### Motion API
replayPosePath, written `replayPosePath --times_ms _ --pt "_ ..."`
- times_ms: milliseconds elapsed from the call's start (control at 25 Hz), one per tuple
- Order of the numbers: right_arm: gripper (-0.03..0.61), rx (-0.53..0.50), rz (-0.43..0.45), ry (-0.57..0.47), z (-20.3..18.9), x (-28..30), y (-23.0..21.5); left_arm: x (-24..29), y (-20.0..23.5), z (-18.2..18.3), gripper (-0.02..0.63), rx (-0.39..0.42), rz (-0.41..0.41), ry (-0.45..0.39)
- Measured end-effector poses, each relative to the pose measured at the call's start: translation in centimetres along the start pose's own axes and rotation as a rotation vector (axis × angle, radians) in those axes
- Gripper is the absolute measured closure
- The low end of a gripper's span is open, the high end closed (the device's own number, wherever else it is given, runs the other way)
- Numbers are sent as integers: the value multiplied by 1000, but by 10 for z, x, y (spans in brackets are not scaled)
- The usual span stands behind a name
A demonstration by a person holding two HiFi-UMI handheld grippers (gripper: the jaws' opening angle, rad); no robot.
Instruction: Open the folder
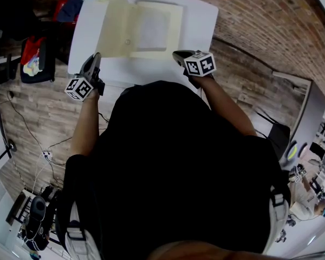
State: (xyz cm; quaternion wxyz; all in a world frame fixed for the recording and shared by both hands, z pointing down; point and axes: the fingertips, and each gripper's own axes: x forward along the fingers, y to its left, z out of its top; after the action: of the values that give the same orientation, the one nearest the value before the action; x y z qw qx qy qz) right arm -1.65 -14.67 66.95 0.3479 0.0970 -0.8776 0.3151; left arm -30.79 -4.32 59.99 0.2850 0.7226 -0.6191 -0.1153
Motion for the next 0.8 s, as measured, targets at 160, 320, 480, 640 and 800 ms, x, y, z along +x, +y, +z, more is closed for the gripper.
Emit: replayPosePath --times_ms 160,320,480,640,800 --pt "554 0 -1 5 -1 0 -1 -6 3 1 598 -6 27 5" --pt "554 -1 -6 12 -1 1 -2 -14 14 -3 598 -12 52 7" --pt "554 -5 -5 18 -1 3 -3 -21 20 -7 598 -16 61 -1" --pt "554 -12 -2 24 -1 4 -2 -29 25 -13 598 -26 83 -3" --pt "554 -21 -3 27 1 5 -3 -40 35 -20 600 -42 116 3"
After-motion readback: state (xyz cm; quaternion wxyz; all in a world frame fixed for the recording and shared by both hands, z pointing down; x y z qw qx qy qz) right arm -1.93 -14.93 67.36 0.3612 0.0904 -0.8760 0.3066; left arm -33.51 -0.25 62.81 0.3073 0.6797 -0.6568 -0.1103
